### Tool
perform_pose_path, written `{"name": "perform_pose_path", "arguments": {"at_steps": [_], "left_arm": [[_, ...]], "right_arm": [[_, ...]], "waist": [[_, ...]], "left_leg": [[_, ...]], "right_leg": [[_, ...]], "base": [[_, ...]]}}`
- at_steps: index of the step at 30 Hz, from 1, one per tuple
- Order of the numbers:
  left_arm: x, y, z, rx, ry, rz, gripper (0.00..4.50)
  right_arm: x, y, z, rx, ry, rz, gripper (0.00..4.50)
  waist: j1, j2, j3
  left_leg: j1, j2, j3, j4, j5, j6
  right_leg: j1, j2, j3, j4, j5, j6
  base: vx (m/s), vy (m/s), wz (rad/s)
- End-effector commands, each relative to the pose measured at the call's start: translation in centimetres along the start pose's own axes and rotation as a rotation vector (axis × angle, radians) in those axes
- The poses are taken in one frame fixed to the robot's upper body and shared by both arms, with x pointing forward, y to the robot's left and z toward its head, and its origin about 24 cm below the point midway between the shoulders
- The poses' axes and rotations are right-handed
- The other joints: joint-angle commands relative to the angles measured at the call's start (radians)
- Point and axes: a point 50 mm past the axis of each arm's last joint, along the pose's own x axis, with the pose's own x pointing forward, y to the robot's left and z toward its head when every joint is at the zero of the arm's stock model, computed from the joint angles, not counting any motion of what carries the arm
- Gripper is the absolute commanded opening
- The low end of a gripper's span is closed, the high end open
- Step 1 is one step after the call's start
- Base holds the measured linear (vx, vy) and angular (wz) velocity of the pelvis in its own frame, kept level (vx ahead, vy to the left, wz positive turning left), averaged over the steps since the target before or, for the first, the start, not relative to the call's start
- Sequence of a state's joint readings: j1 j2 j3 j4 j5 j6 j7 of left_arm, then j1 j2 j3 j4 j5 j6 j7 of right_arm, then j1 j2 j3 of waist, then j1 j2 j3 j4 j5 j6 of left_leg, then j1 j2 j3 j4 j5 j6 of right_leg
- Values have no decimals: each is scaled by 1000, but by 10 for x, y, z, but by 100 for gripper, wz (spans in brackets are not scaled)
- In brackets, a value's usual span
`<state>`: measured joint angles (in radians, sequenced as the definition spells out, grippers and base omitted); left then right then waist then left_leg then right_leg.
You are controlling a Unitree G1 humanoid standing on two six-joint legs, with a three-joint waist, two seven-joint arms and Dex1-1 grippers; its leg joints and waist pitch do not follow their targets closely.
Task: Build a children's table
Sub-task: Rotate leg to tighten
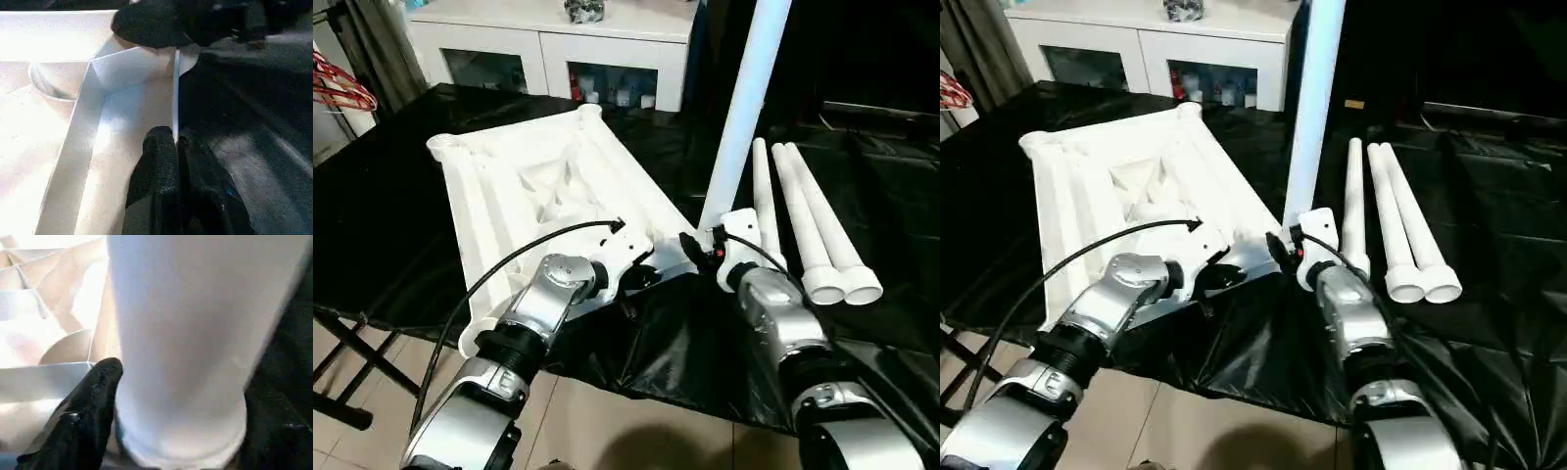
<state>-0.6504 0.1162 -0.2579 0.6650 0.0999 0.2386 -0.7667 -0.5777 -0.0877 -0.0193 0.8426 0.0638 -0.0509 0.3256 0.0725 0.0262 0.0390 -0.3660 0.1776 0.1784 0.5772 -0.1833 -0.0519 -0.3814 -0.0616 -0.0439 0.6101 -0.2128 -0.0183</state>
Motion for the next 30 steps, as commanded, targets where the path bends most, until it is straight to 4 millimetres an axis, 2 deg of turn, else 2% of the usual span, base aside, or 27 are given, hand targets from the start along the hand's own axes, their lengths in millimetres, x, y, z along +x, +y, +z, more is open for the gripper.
{"name": "perform_pose_path", "arguments": {"at_steps": [1,3,8,9,11,13,14,15,17,19,20,22,25,27,29,30], "left_arm": [[8,-10,14,29,-71,-32,0],[5,-12,13,53,-86,-72,0],[-5,-13,11,75,-108,-167,0],[-8,-14,9,84,-104,-200,0],[-13,-15,6,95,-96,-256,0],[-18,-16,3,105,-82,-303,0],[-18,-16,3,105,-82,-303,0],[-22,-14,-1,110,-69,-320,0],[-24,-13,-2,115,-66,-334,0],[-34,-12,-7,118,-37,-400,0],[-36,-11,-8,113,-30,-414,0],[-38,-11,-9,110,-24,-429,0],[-48,-11,-14,113,3,-493,0],[-53,-10,-16,109,17,-517,0],[-55,-10,-17,110,27,-531,0],[-56,-10,-18,109,29,-536,0]], "right_arm": [[4,42,-21,19,83,190,373],[2,40,-20,-8,81,223,390],[-6,26,-20,-85,98,328,390],[-8,23,-18,-92,94,355,390],[-12,17,-15,-103,86,408,390],[-18,11,-13,-124,88,472,390],[-18,11,-13,-124,88,472,390],[-24,6,-12,-152,100,536,390],[-27,4,-12,-160,106,570,390],[-44,0,-12,-201,158,757,390],[-47,-1,-13,-211,172,788,390],[-50,-3,-13,-212,184,811,390],[-58,-5,-11,-217,214,885,390],[-61,-5,-10,-220,220,914,367],[-62,-4,-10,-214,223,932,360],[-63,-3,-10,-210,227,942,340]], "waist": [[1,-11,-46],[-1,-11,-45],[-7,-13,-43],[-5,-11,-44],[-5,-14,-45],[-3,-11,-48],[-2,-10,-47],[-1,-13,-49],[2,-12,-49],[10,-16,-49],[17,-14,-50],[20,-14,-50],[22,-14,-48],[21,-13,-47],[21,-12,-46],[22,-12,-47]], "left_leg": [[3,52,-21,-72,-210,40],[3,53,-20,-72,-212,47],[2,53,-19,-71,-220,57],[5,54,-19,-71,-218,60],[2,57,-19,-71,-202,68],[6,58,-16,-66,-186,79],[4,59,-16,-66,-180,82],[2,58,-17,-66,-154,87],[3,59,-15,-63,-149,94],[1,56,-14,-60,-142,105],[3,59,-13,-58,-137,114],[3,61,-13,-59,-131,120],[3,60,-13,-61,-146,111],[8,62,-14,-63,-168,96],[8,63,-14,-65,-172,87],[8,63,-14,-65,-169,85]], "right_leg": [[34,-89,44,-88,-212,-184],[34,-89,45,-88,-204,-193],[34,-90,46,-91,-229,-196],[34,-89,45,-90,-224,-201],[37,-89,45,-84,-190,-212],[34,-87,45,-79,-138,-229],[35,-86,45,-78,-122,-234],[39,-85,42,-72,-81,-244],[40,-85,42,-70,-63,-247],[44,-83,41,-68,-53,-244],[44,-84,41,-66,-43,-241],[41,-83,40,-64,-20,-250],[41,-85,39,-68,-59,-251],[38,-84,39,-70,-95,-251],[37,-85,41,-72,-110,-248],[38,-84,41,-71,-106,-248]], "base": [[0,0,0],[0,0,0],[0,0,0],[0,0,0],[0,0,0],[0,0,0],[0,0,0],[0,0,0],[0,0,0],[0,0,0],[0,0,0],[0,0,0],[0,0,0],[0,0,0],[0,0,0],[0,0,0]]}}
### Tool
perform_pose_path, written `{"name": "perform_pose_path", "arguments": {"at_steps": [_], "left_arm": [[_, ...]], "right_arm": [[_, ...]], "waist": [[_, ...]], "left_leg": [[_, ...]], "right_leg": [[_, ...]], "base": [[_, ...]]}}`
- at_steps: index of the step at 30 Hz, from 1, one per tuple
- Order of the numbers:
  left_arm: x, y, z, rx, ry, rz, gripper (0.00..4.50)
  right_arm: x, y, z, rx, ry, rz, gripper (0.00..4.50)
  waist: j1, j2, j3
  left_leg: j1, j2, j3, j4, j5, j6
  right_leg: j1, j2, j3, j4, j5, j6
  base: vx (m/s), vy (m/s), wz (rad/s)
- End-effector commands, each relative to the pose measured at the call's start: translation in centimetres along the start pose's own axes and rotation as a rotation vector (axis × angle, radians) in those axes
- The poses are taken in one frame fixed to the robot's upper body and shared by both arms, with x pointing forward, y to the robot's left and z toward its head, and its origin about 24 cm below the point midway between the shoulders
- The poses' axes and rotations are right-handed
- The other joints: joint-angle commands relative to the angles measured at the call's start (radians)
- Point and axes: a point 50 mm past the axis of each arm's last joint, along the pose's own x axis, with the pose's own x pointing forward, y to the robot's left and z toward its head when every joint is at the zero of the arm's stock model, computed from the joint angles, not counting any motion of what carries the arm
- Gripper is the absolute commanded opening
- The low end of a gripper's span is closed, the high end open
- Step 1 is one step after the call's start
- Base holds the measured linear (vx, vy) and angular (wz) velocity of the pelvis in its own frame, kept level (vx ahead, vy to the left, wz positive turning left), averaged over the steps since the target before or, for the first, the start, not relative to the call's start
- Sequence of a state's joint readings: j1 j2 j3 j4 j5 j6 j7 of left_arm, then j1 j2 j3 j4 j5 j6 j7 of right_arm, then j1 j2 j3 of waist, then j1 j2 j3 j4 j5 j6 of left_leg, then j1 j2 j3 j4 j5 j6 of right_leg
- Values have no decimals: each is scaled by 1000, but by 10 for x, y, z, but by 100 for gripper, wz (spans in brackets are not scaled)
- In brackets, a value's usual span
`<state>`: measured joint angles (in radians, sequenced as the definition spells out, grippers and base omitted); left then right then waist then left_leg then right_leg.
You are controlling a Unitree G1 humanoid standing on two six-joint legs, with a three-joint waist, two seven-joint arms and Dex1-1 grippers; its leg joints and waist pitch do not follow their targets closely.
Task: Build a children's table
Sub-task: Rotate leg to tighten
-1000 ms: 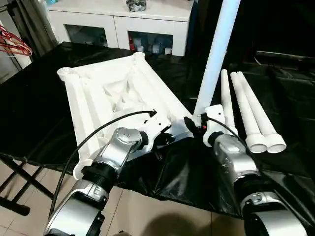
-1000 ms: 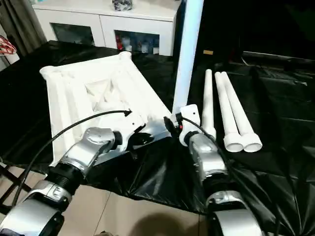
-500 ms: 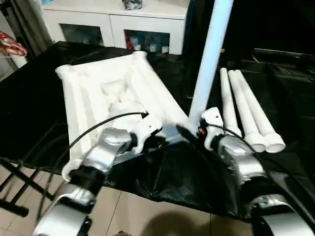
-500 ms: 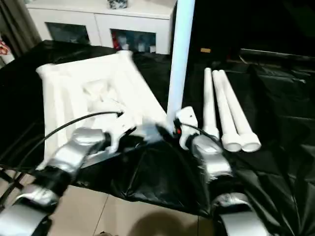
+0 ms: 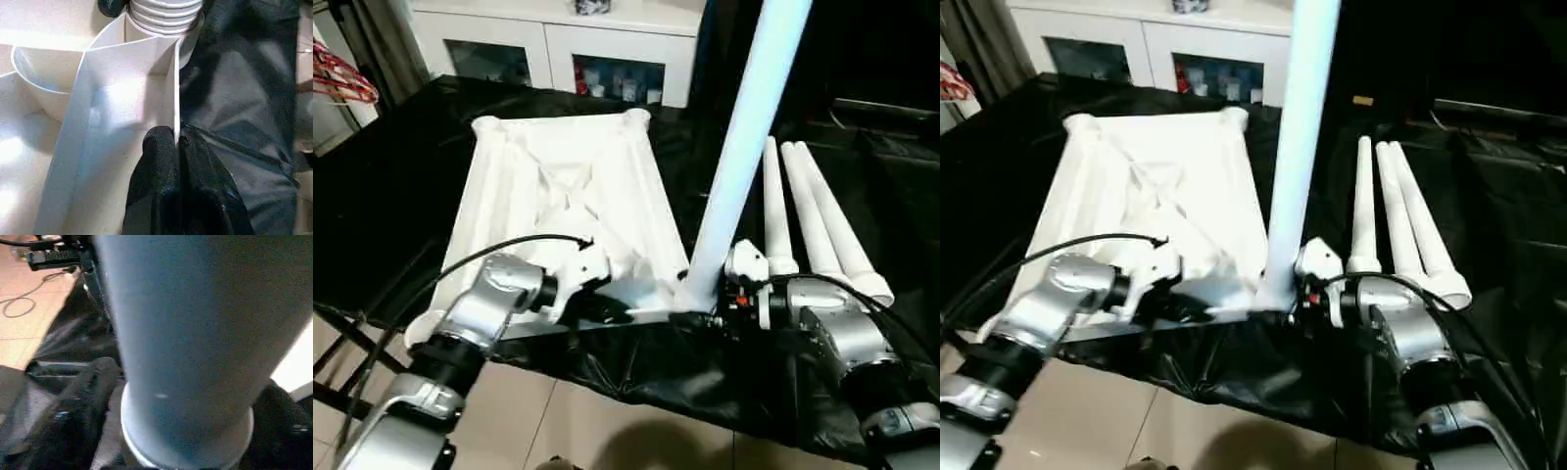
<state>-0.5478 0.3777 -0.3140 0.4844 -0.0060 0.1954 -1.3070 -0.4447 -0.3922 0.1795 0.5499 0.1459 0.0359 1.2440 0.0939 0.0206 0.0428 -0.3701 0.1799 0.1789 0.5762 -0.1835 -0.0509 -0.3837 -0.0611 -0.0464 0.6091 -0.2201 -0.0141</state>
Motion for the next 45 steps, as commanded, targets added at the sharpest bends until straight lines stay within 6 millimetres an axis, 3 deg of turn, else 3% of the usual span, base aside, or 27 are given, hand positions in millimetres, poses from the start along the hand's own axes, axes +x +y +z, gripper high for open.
{"name": "perform_pose_path", "arguments": {"at_steps": [1,9,12,13,15,17,22,24,27,29,37,43,45], "left_arm": [[8,-8,8,29,-21,-96,0],[15,-2,11,42,-42,-7,0],[25,6,16,33,-61,116,0],[29,9,18,26,-66,158,0],[41,15,25,-9,-92,263,0],[47,18,30,-17,-96,317,0],[63,23,42,-52,-119,433,0],[65,22,43,-49,-122,433,0],[69,17,44,-23,-125,380,0],[68,16,43,-17,-123,371,0],[50,9,30,32,-102,210,0],[35,3,19,59,-58,88,0],[29,2,16,65,-42,60,0]], "right_arm": [[6,10,-10,45,47,73,340],[16,20,-14,75,28,80,279],[27,10,-16,83,4,-115,273],[30,4,-18,82,13,-213,272],[39,-8,-23,120,31,-433,272],[46,-11,-24,175,13,-530,271],[71,-13,-20,278,-27,-702,270],[76,-11,-18,266,-34,-693,270],[85,-7,-12,262,-79,-643,340],[85,-7,-11,260,-85,-635,346],[59,-12,-13,126,-60,-511,360],[39,-9,-11,58,-53,-338,360],[32,-6,-12,38,-34,-257,360]], "waist": [[1,-6,-52],[13,-9,-52],[9,-8,-47],[4,-11,-43],[-9,-12,-40],[-17,-13,-38],[-19,-11,-39],[-15,-9,-42],[-13,-11,-44],[-13,-11,-45],[-14,-10,-48],[-7,-5,-59],[-4,0,-59]], "left_leg": [[12,61,-15,-63,-161,83],[13,59,-14,-60,-146,80],[15,58,-16,-66,-181,54],[20,57,-19,-72,-232,25],[21,54,-22,-76,-265,-4],[24,50,-24,-77,-296,-12],[22,50,-27,-81,-296,-8],[23,51,-26,-79,-291,-3],[16,51,-23,-78,-260,17],[15,50,-22,-76,-243,25],[11,50,-21,-74,-218,46],[9,54,-15,-59,-102,96],[9,54,-13,-56,-102,113]], "right_leg": [[41,-85,43,-68,-84,-255],[41,-86,44,-68,-70,-248],[36,-89,45,-76,-134,-241],[35,-92,45,-86,-243,-219],[33,-93,46,-92,-328,-196],[28,-93,47,-103,-410,-165],[24,-92,50,-106,-416,-140],[25,-92,51,-105,-382,-141],[29,-91,52,-98,-300,-157],[31,-89,51,-93,-262,-169],[37,-90,50,-89,-218,-186],[44,-81,46,-58,47,-247],[44,-81,43,-54,89,-266]], "base": [[0,0,0],[0,0,0],[0,0,0],[0,0,0],[0,0,0],[0,0,0],[0,0,0],[0,0,0],[0,0,0],[0,0,0],[0,0,0],[0,0,0],[0,0,0]]}}
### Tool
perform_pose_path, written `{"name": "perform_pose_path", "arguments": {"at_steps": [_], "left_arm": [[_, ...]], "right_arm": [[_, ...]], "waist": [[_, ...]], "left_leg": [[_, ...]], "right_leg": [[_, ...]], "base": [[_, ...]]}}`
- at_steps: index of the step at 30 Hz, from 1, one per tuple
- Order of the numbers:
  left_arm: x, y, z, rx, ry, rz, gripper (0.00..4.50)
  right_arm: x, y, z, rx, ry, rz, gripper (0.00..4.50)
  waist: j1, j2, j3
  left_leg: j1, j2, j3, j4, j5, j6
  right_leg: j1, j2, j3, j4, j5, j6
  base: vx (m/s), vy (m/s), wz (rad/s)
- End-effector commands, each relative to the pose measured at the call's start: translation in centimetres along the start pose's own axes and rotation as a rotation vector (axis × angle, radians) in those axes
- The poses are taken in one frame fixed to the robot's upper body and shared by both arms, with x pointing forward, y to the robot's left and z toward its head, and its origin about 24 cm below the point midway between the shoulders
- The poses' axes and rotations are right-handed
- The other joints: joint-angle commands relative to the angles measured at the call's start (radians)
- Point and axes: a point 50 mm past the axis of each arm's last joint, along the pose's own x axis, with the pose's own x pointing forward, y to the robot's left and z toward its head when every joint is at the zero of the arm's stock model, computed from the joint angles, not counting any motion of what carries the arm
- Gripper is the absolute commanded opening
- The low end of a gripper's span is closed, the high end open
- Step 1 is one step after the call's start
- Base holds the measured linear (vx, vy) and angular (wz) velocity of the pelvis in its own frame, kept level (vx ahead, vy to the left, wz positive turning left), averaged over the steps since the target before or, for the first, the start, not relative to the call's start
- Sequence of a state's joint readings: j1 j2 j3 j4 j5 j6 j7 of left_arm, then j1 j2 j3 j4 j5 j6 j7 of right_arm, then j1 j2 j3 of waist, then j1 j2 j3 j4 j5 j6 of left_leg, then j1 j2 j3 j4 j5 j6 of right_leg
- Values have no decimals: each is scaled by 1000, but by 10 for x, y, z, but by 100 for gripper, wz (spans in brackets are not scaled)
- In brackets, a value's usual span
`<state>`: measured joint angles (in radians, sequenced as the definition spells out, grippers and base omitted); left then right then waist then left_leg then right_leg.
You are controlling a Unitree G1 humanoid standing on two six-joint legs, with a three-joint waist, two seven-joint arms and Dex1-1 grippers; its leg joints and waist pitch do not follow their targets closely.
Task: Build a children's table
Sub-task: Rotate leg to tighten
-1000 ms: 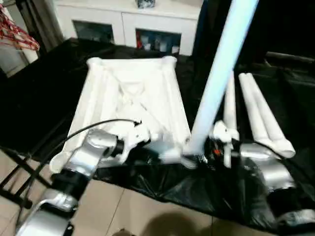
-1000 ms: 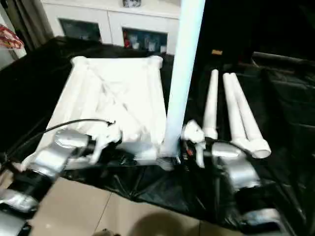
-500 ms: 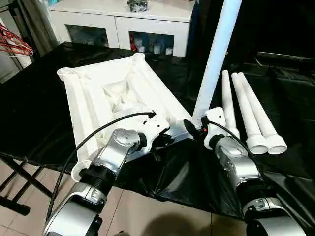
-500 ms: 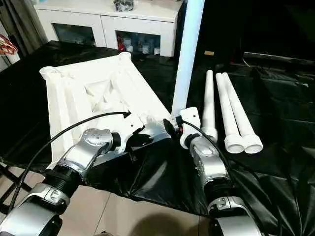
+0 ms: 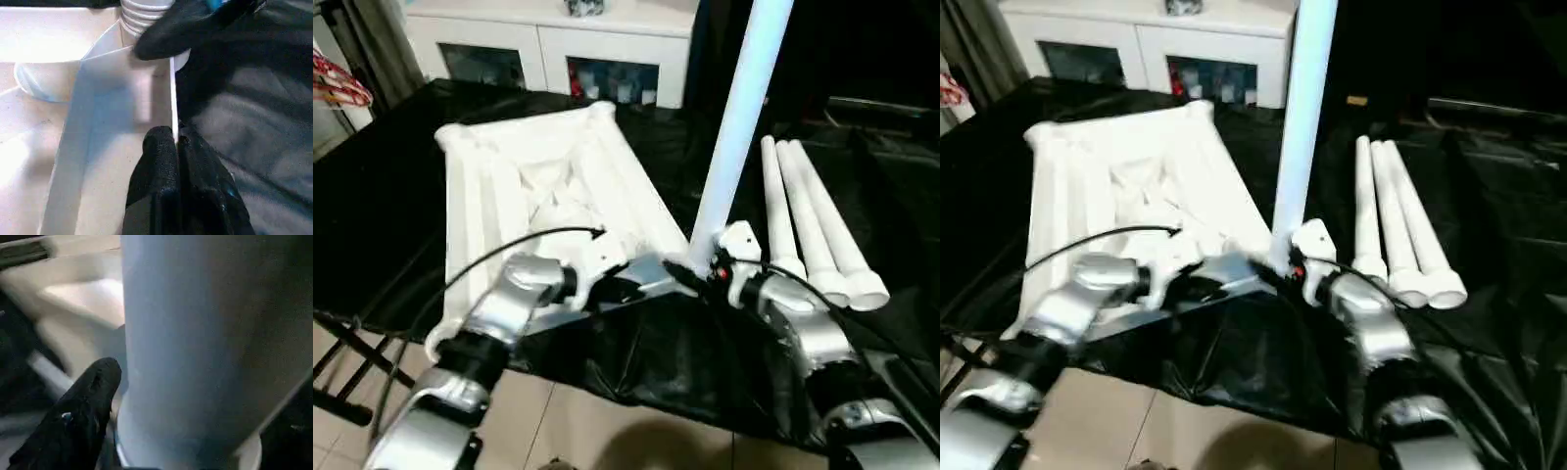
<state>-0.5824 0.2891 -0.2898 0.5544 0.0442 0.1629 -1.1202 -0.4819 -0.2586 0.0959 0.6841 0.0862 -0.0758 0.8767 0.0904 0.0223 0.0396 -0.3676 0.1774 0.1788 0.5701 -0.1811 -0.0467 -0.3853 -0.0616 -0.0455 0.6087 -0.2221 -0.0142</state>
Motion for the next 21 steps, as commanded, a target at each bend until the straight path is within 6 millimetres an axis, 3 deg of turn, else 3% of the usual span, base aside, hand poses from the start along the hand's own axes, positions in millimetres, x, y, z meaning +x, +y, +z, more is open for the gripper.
{"name": "perform_pose_path", "arguments": {"at_steps": [1,8,15,21], "left_arm": [[7,-11,6,47,-10,-124,0],[-6,-14,4,46,8,-231,0],[-12,-16,1,37,28,-282,0],[-5,-13,5,33,-7,-203,0]], "right_arm": [[0,15,-12,9,81,172,360],[-16,18,-11,-22,151,357,360],[-19,25,-12,0,176,438,313],[-15,33,-14,47,143,419,278]], "waist": [[0,-3,-54],[7,-7,-50],[8,-8,-52],[13,-8,-50]], "left_leg": [[7,58,-13,-50,-112,110],[10,62,-15,-56,-163,85],[10,60,-15,-54,-137,87],[11,60,-14,-54,-147,78]], "right_leg": [[45,-80,41,-56,86,-268],[47,-84,41,-65,-45,-258],[46,-83,41,-62,-20,-263],[45,-84,41,-64,-36,-260]], "base": [[0,0,0],[0,0,0],[0,0,0],[0,0,0]]}}
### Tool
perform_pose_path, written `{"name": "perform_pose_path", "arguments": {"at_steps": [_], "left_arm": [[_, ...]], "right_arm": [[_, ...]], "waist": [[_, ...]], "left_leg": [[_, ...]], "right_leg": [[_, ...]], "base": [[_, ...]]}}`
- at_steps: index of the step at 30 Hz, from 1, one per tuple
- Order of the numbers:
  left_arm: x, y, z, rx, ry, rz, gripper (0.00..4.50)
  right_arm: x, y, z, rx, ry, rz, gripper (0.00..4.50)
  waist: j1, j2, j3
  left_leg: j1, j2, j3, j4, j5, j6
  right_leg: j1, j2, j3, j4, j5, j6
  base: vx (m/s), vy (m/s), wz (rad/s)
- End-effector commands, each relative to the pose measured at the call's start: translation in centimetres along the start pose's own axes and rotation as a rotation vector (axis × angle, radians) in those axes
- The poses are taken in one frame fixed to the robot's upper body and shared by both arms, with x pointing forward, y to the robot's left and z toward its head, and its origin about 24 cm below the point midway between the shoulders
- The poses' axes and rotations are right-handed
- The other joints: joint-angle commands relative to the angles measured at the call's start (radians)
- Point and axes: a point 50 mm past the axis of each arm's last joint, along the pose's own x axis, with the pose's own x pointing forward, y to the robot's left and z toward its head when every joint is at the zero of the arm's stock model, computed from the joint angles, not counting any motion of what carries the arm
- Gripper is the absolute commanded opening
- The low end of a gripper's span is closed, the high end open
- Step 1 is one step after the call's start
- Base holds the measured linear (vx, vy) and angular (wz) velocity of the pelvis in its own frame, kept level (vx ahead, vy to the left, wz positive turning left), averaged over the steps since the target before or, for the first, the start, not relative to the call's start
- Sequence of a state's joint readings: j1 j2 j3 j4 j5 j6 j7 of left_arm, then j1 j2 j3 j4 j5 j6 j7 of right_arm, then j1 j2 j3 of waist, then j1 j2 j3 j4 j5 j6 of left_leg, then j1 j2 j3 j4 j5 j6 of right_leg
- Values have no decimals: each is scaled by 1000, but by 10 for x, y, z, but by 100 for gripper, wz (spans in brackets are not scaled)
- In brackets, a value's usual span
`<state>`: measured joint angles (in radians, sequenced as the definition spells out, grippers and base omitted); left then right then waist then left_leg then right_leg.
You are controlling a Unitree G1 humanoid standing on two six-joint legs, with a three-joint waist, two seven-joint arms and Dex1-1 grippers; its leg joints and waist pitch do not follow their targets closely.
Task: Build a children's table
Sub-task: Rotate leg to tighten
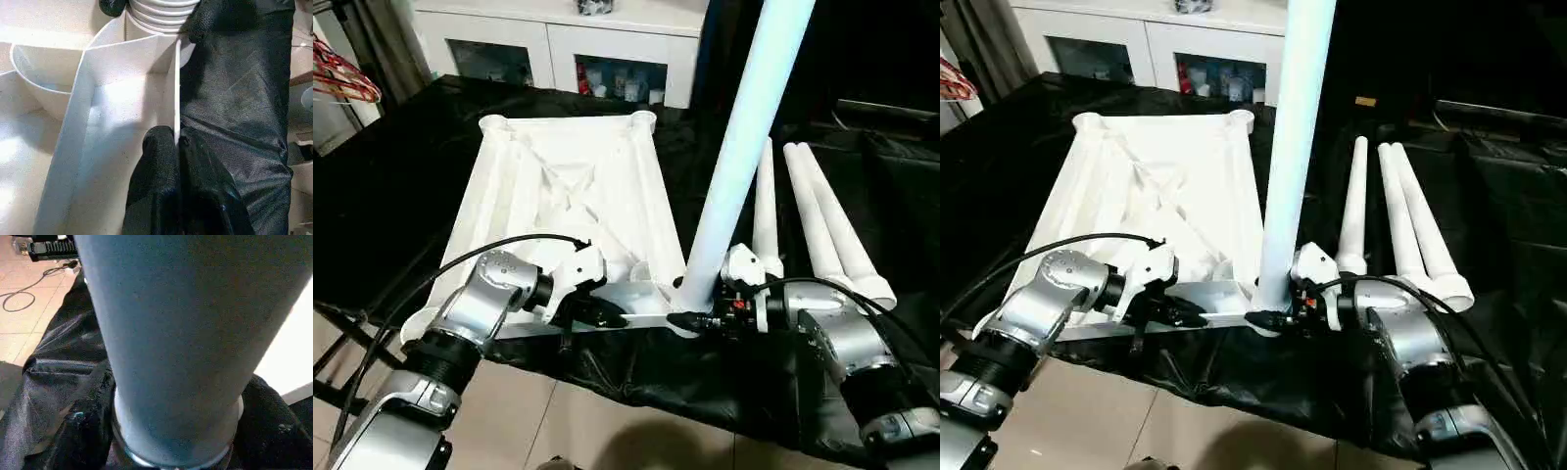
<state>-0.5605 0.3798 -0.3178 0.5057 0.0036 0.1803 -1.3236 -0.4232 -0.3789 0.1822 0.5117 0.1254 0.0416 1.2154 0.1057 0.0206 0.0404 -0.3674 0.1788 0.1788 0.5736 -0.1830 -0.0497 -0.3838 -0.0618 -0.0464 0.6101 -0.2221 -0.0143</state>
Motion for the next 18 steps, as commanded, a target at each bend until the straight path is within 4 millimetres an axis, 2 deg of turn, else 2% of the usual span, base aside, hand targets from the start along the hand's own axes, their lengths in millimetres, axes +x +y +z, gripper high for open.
{"name": "perform_pose_path", "arguments": {"at_steps": [1,3,4,5,6,7,8,9,12,14,15,16,18], "left_arm": [[18,0,16,42,-59,22,0],[21,5,19,41,-74,88,0],[26,13,24,40,-97,191,0],[29,17,26,32,-111,251,0],[33,20,29,14,-121,296,0],[36,21,31,-1,-126,326,0],[40,23,33,-18,-127,360,0],[45,24,35,-36,-130,396,0],[51,25,39,-62,-132,443,0],[56,24,42,-77,-138,458,0],[62,22,45,-86,-152,460,0],[65,21,46,-82,-158,451,0],[67,19,47,-71,-159,436,0]], "right_arm": [[19,12,-15,87,14,19,276],[23,8,-16,90,10,-61,276],[30,0,-18,87,25,-190,276],[33,-4,-20,84,38,-270,275],[37,-9,-21,93,48,-364,275],[41,-13,-23,111,53,-441,275],[44,-17,-23,141,51,-513,275],[48,-20,-24,182,45,-597,275],[56,-22,-23,246,30,-682,275],[62,-21,-21,269,8,-695,275],[71,-18,-17,281,-25,-685,310],[74,-17,-16,281,-36,-684,310],[77,-17,-14,300,-63,-667,347]], "waist": [[-2,-7,-50],[-3,-7,-48],[-5,-7,-47],[-12,-7,-41],[-18,-9,-40],[-22,-9,-39],[-28,-12,-38],[-30,-11,-38],[-31,-10,-38],[-31,-11,-41],[-30,-12,-42],[-30,-13,-42],[-28,-12,-45]], "left_leg": [[11,59,-14,-59,-154,75],[13,58,-16,-62,-176,61],[12,58,-16,-63,-182,53],[15,55,-18,-68,-224,29],[20,53,-20,-71,-257,6],[23,53,-20,-72,-266,-5],[23,51,-25,-75,-284,-17],[17,51,-27,-77,-281,-14],[20,50,-26,-77,-296,-3],[19,51,-24,-76,-281,3],[17,51,-24,-75,-265,10],[16,51,-23,-74,-257,14],[12,50,-21,-71,-225,30]], "right_leg": [[42,-84,43,-68,-53,-256],[41,-86,43,-74,-107,-247],[41,-87,44,-75,-126,-243],[36,-88,44,-85,-203,-232],[36,-89,44,-91,-286,-210],[31,-91,45,-94,-320,-202],[32,-92,45,-98,-378,-181],[35,-93,45,-100,-394,-164],[27,-92,49,-106,-411,-148],[27,-91,50,-104,-368,-151],[29,-91,50,-100,-330,-159],[29,-90,50,-98,-311,-164],[34,-89,49,-91,-241,-179]], "base": [[0,0,0],[0,0,0],[0,0,0],[0,0,0],[-51,5,-1],[-51,5,-1],[-53,10,-3],[0,0,0],[0,0,0],[0,0,0],[0,0,0],[0,0,0],[0,0,0]]}}
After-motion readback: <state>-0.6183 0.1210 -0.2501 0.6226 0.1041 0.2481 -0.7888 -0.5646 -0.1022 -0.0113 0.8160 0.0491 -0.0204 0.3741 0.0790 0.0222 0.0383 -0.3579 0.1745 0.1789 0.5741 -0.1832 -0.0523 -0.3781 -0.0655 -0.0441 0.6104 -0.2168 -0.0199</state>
